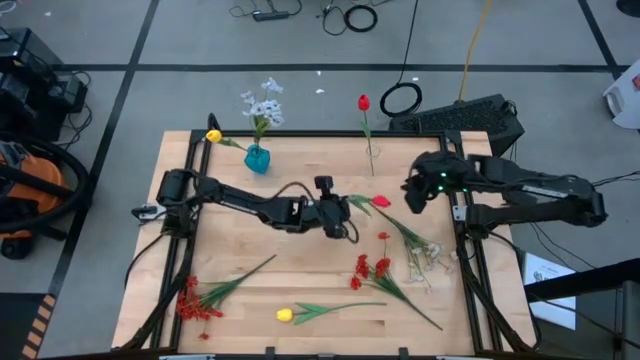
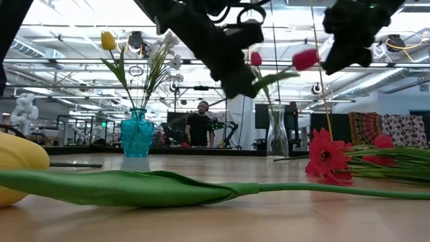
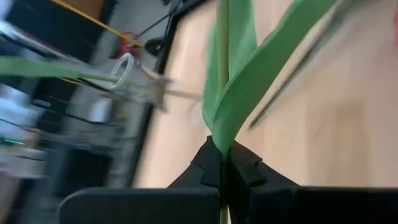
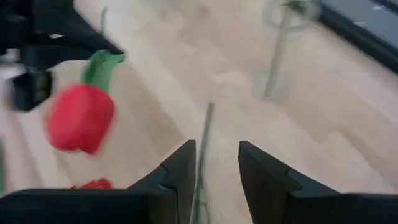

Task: Sort flowers into vase by color
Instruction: Put the red flower into the transparent vase

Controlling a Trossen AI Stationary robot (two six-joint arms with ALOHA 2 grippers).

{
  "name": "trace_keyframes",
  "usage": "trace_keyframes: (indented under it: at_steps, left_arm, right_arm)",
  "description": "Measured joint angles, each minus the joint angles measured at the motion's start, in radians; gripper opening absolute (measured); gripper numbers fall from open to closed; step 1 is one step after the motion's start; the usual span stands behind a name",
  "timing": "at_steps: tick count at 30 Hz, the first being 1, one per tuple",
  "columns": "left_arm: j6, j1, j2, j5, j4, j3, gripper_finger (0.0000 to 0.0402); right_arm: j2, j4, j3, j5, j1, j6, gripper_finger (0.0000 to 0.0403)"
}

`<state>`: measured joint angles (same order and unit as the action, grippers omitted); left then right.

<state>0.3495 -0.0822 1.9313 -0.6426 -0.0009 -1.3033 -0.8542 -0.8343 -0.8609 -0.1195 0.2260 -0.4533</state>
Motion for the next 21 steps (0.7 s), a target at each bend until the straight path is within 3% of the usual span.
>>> trace_keyframes:
  at_steps: [4,9,12,18,21]
  left_arm:
    - [-0.166,0.049,-0.038,0.151,0.018,0.000,0.0002]
    - [-0.345,0.121,-0.061,0.374,0.135,0.000,0.0002]
    - [-0.459,0.161,-0.063,0.471,0.183,0.000,0.0004]
    - [-0.578,0.214,-0.066,0.697,0.296,0.000,0.0010]
    - [-0.582,0.214,-0.066,0.730,0.363,0.000,0.0008]
  right_arm:
    - [0.090,0.012,0.069,-0.040,-0.001,-0.040,0.0107]
    - [0.165,0.169,0.245,-0.029,-0.005,-0.061,0.0105]
    - [0.189,0.389,0.356,0.013,-0.005,-0.062,0.0105]
    - [0.181,1.007,0.506,0.107,-0.005,0.002,0.0105]
    - [0.163,1.170,0.526,0.150,-0.005,0.047,0.0105]
